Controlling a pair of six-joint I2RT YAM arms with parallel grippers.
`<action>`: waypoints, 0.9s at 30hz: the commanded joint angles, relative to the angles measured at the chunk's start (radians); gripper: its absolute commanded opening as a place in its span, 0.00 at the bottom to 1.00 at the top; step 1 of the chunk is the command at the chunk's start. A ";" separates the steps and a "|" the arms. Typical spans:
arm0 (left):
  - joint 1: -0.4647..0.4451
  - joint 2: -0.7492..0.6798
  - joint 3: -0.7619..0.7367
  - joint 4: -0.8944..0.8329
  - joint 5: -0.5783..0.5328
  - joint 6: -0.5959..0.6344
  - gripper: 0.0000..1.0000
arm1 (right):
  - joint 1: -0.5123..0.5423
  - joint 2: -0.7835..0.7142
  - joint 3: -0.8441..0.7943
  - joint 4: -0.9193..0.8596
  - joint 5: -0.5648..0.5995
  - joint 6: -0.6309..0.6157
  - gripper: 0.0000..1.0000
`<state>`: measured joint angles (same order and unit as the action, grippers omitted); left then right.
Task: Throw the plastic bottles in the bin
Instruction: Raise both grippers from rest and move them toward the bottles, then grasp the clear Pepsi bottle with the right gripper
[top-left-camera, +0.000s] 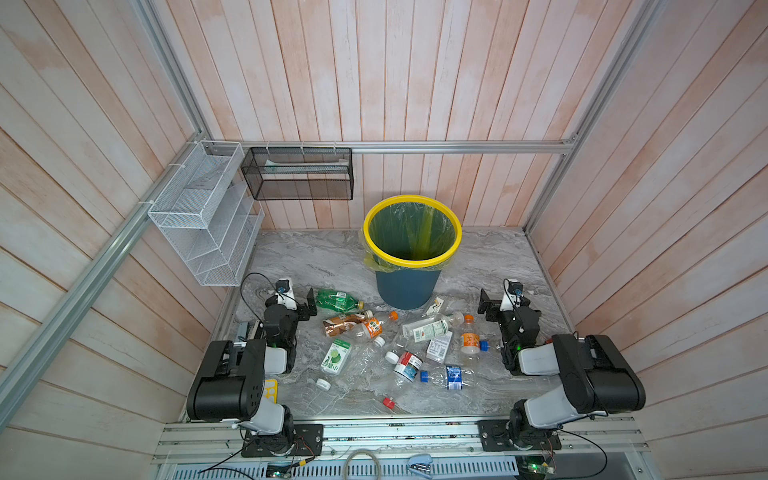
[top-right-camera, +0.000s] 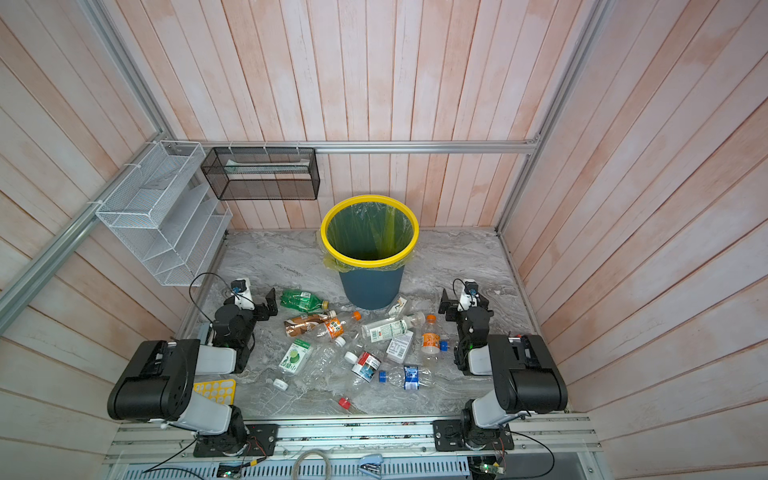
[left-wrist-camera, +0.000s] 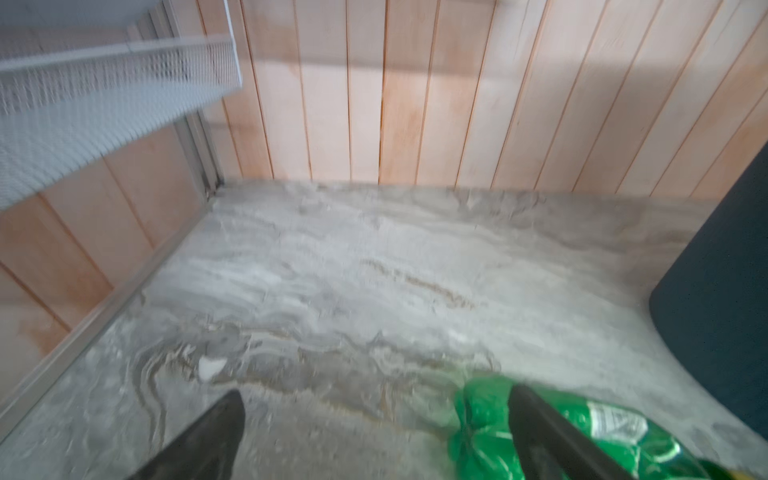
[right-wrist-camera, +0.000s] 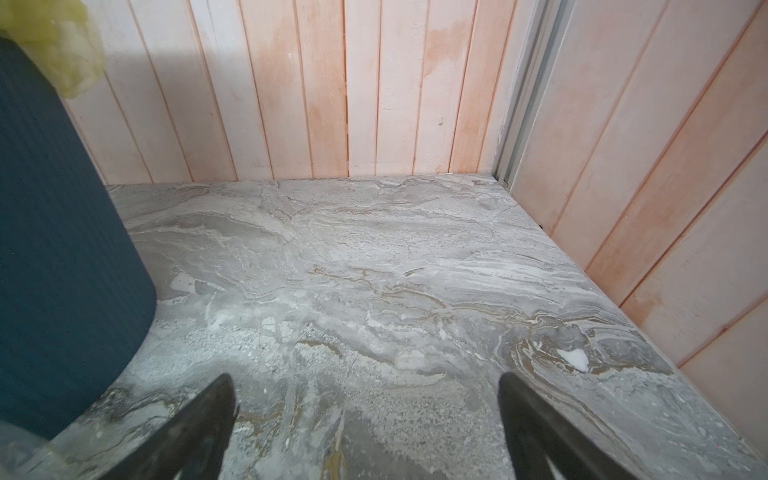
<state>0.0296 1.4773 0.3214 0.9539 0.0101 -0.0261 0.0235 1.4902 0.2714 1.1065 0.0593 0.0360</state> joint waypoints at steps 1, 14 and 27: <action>-0.004 -0.150 0.115 -0.243 -0.045 -0.040 1.00 | -0.005 -0.080 0.219 -0.433 0.081 0.077 0.94; -0.180 -0.435 0.159 -0.529 -0.177 -0.147 1.00 | -0.005 -0.446 0.402 -1.346 0.224 0.594 1.00; -0.329 -0.542 0.093 -0.602 -0.242 -0.144 1.00 | -0.004 -0.764 0.306 -1.802 0.132 0.927 1.00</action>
<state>-0.2802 0.9524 0.4244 0.3866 -0.2008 -0.1734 0.0216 0.7654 0.6247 -0.5060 0.2260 0.8452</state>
